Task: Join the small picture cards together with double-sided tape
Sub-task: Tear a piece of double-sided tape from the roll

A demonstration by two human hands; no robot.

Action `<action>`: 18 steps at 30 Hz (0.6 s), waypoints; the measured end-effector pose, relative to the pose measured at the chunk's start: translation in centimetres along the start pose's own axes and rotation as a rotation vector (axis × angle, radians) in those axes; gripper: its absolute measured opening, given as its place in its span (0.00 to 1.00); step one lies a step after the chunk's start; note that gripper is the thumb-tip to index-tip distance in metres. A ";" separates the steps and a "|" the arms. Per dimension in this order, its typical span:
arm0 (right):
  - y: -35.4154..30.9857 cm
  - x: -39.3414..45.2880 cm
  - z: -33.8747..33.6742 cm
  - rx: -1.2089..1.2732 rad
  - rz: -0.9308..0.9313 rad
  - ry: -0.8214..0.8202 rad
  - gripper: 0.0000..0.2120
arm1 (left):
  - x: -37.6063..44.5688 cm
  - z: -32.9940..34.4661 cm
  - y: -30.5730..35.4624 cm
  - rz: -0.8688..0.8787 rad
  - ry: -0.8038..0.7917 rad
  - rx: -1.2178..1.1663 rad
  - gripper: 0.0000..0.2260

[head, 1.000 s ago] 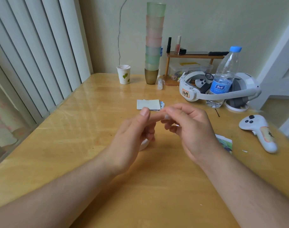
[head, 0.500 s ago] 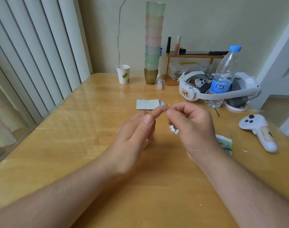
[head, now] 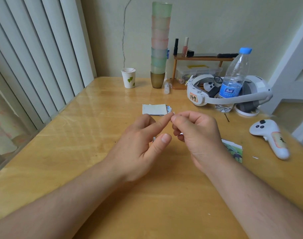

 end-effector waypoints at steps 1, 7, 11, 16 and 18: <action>0.1 0.0 0.0 -0.005 0.008 0.004 0.05 | 0.0 0.0 0.1 0.000 -0.001 0.006 0.30; 0.0 0.0 0.0 0.010 0.044 0.000 0.09 | 0.0 -0.1 0.3 0.021 0.019 0.040 0.33; 0.0 -0.1 0.1 0.039 0.060 -0.021 0.09 | 0.0 0.0 0.4 0.019 0.018 0.028 0.33; -0.1 -0.2 0.3 0.081 0.078 -0.044 0.06 | 0.0 0.2 0.3 0.018 0.026 0.019 0.33; -0.1 -0.2 0.3 0.116 0.083 -0.056 0.10 | -0.1 0.3 0.2 0.001 0.018 -0.025 0.32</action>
Point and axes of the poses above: each hand's wrist, its own x-axis towards the middle knuckle, its own z-axis out of the palm, y = z × x, the point moved 2 cm from there along x, towards the middle knuckle, and after that the axes turned 9 degrees about -z, right-handed, at the moved point
